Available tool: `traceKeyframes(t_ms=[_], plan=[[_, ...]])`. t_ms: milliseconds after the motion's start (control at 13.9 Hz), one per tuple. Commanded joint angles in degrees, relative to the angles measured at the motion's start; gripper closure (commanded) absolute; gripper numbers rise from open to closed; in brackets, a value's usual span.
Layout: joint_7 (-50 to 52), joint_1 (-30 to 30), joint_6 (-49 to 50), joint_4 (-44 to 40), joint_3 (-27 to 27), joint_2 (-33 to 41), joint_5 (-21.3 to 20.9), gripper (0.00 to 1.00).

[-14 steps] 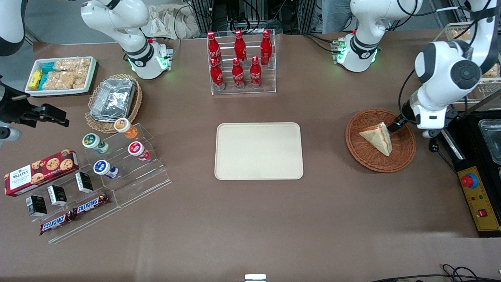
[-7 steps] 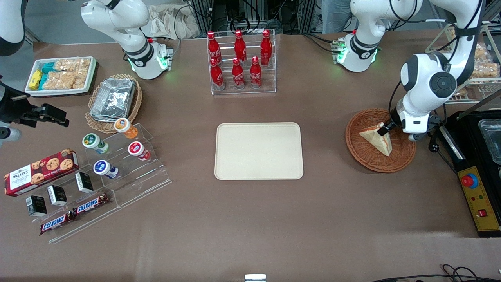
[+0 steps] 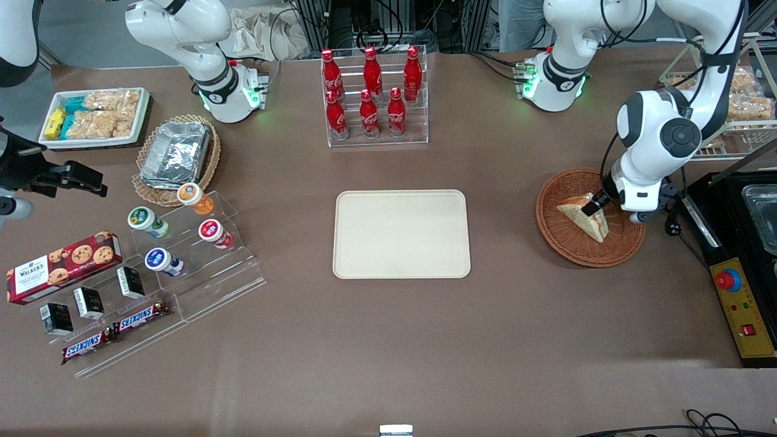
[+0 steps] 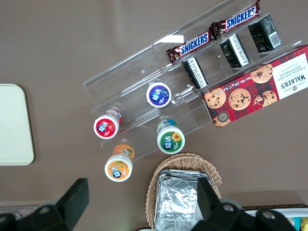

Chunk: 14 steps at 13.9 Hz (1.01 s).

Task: Place sandwich from basket to tray
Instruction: 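Close the left gripper on the sandwich's edge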

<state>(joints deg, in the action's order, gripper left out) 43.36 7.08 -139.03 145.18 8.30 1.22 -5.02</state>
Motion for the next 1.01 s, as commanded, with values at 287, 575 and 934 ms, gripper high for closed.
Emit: traceKeyframes(t_ms=[287,575,934], plan=[[0.3,0.1,10.7,-0.2,-0.2,12.2,0.2,0.00],[0.4,0.4,1.4,0.4,-0.2,4.0,0.2,0.00],[1.1,0.5,-6.8,0.7,-0.3,-3.1,1.5,0.00]])
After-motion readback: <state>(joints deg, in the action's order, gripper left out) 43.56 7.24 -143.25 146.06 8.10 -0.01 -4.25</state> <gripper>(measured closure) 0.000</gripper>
